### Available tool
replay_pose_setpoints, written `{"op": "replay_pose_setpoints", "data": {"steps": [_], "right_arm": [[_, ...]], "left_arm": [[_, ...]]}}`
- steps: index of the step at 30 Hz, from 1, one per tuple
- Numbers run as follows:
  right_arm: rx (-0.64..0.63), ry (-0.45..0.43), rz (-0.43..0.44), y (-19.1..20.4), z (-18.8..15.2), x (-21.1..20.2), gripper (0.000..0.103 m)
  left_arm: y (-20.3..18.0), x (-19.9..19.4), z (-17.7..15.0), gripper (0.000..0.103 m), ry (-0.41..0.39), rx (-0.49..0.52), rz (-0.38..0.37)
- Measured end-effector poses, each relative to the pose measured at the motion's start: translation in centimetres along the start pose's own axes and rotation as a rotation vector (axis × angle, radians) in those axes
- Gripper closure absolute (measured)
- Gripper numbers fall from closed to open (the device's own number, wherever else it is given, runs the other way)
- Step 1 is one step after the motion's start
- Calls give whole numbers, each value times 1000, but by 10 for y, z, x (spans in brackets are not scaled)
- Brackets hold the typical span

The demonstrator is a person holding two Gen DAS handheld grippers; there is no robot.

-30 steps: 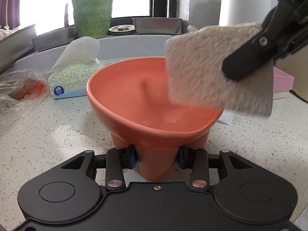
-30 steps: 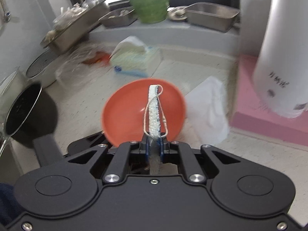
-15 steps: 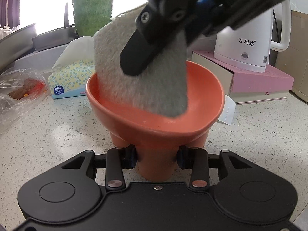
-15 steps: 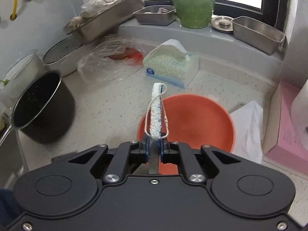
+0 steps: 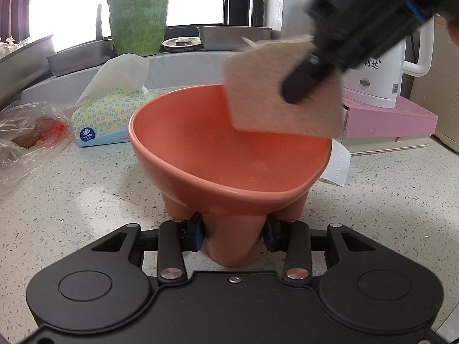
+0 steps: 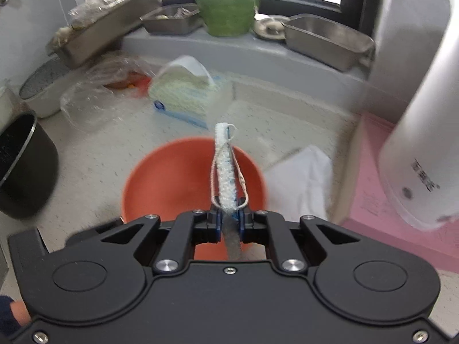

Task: Clean bowl
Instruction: 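Rub the sponge around the bowl's inside with the right gripper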

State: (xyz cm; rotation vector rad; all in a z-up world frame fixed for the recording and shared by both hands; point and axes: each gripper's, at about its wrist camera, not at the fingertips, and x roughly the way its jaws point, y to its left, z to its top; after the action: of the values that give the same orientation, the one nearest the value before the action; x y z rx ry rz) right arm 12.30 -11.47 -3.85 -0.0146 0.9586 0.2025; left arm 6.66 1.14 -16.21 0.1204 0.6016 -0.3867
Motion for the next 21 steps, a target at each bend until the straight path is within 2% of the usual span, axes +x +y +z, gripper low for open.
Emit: {"op": "replay_pose_setpoints", "data": {"steps": [11,17,21], "right_arm": [[-6,126,80,12,-25,-8,91],[-111,128,104,36,-23,-13,91],[-257,110,85,58,-18,-14,91]], "left_arm": [[1,0,0,65,0,0,-4],[2,0,0,65,-1,-5,-8],[2,0,0,65,-2,-7,-10]]}}
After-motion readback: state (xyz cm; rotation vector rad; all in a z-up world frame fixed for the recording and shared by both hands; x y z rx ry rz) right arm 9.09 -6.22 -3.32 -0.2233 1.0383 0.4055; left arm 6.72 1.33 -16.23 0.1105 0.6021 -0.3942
